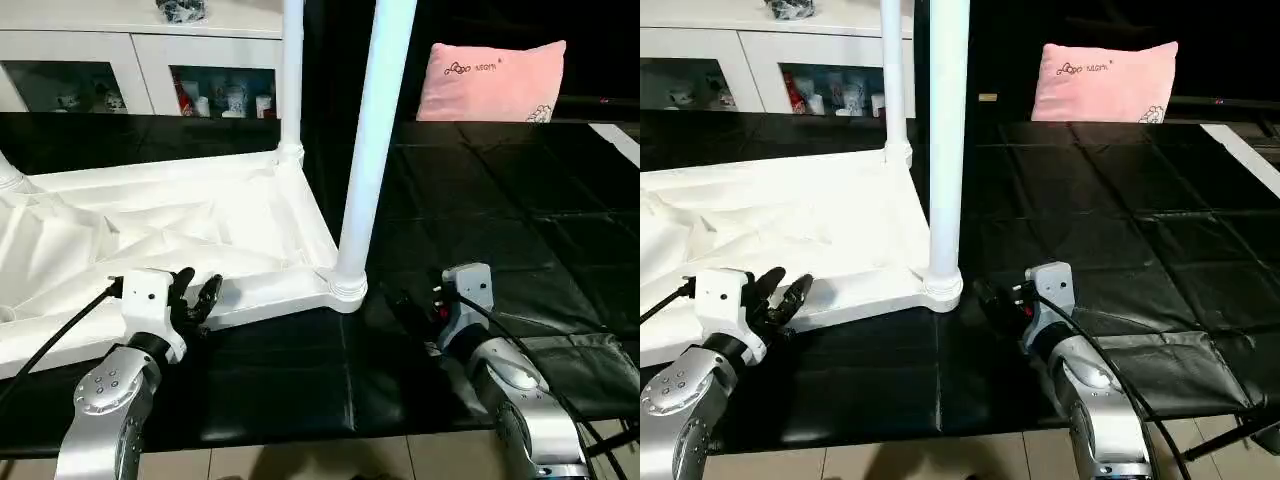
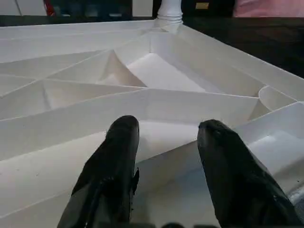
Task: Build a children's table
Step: Rotate leg to tighten
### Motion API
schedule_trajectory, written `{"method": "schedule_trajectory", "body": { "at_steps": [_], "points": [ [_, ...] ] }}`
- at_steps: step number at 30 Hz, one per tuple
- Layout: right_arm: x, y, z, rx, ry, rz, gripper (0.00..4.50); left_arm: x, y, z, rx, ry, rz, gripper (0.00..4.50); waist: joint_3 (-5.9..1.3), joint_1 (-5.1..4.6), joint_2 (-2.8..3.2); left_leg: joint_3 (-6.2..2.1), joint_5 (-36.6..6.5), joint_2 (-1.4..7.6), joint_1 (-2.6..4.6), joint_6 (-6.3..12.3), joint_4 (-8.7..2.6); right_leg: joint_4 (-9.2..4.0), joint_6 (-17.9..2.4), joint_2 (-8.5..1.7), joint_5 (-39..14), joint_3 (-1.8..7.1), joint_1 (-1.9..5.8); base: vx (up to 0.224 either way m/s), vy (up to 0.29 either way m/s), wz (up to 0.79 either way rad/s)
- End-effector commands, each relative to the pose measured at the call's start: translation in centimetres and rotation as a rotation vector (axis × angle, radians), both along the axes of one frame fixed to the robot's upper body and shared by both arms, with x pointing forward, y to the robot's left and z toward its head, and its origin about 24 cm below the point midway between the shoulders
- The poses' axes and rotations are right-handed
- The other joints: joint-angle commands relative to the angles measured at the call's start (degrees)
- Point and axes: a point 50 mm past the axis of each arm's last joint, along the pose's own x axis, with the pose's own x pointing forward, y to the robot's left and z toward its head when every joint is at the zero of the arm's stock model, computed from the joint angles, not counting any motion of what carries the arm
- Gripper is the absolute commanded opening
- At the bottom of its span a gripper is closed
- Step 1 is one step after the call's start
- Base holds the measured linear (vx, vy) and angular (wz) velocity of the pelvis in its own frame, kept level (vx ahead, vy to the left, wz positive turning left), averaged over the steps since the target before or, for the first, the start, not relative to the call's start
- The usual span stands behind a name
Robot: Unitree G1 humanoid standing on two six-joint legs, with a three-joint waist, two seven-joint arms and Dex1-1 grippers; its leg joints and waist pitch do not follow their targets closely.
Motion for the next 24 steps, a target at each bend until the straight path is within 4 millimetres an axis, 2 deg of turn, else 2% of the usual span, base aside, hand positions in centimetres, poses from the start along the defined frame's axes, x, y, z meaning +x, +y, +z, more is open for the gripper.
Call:
{"method": "schedule_trajectory", "body": {
  "at_steps": [1,24],
  "points": [
    [0.24,-0.27,0.22,-0.006,-0.01,-0.014,4.5,0.03,0.04,0.54,0.001,-0.027,0.007,2.26,-2.57,-0.07,0.43,-0.77,-18.7,1.48,-0.09,1.84,-4.43,-5.89,0.1,-3.31,-27.9,3.46,2.33,0.0,0.0,0.0],
    [0.24,-0.27,0.22,-0.006,-0.01,-0.014,4.5,0.03,0.04,0.54,0.001,-0.027,0.007,2.26,-2.59,-0.06,0.37,-0.74,-18.6,1.42,-0.08,1.89,-4.37,-5.91,0.2,-3.33,-28.1,3.45,2.34,0.0,0.0,0.0]
  ]
}}
